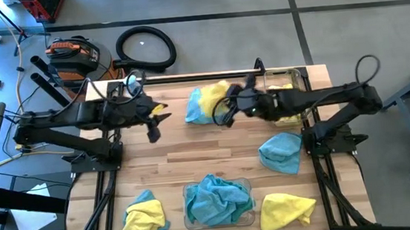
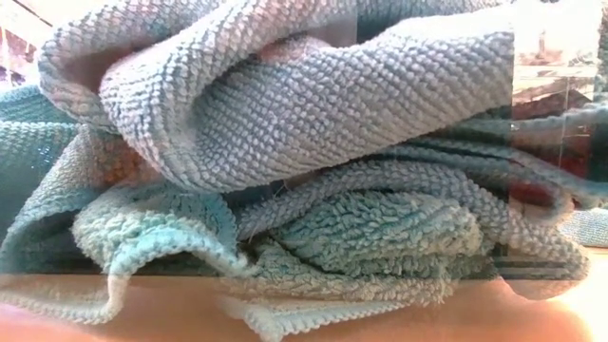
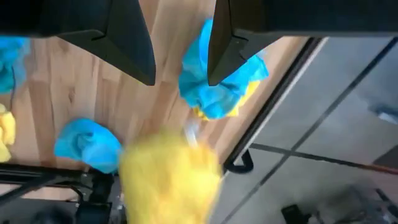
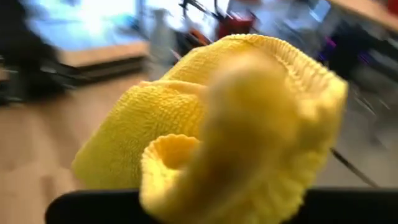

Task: Sort microfiber towel by color & place in baskets
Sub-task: Put the yellow microfiber towel into the top transparent bin

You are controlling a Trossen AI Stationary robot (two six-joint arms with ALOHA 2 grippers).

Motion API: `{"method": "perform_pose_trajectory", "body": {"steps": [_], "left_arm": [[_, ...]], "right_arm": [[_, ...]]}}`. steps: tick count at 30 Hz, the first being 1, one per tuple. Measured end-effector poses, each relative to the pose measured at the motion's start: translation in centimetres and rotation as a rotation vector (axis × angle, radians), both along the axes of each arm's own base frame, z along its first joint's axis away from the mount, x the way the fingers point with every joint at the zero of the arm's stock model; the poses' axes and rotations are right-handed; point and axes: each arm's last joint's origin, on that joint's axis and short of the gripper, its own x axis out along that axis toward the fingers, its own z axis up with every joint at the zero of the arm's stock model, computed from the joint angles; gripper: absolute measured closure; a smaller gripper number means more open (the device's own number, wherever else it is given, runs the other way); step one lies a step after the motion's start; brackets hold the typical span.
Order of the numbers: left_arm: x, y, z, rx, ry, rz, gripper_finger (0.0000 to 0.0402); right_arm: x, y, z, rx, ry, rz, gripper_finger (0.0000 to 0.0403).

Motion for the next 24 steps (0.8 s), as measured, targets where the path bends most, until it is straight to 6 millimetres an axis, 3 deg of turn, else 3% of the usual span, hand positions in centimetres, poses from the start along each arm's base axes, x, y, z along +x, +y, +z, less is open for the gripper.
{"method": "perform_pose_trajectory", "body": {"steps": [6, 13, 19, 24], "left_arm": [[-3.3, 0.0, -4.0, -0.013, -0.101, -0.028, 0.0273], [-4.9, -0.3, -8.7, -0.006, -0.317, -0.187, 0.0275], [-5.6, -0.3, -12.0, 0.001, -0.363, -0.206, 0.0275], [-5.8, -0.3, -13.1, -0.004, -0.361, -0.192, 0.0275]], "right_arm": [[-5.7, -2.0, 1.4, 0.126, 0.112, -0.243, 0.0398], [-11.8, -3.9, 1.5, 0.312, 0.194, -0.526, 0.0394], [-13.6, -5.5, -0.4, 0.418, 0.320, -0.675, 0.0394], [-14.3, -7.1, -3.0, 0.528, 0.405, -0.741, 0.0395]]}}
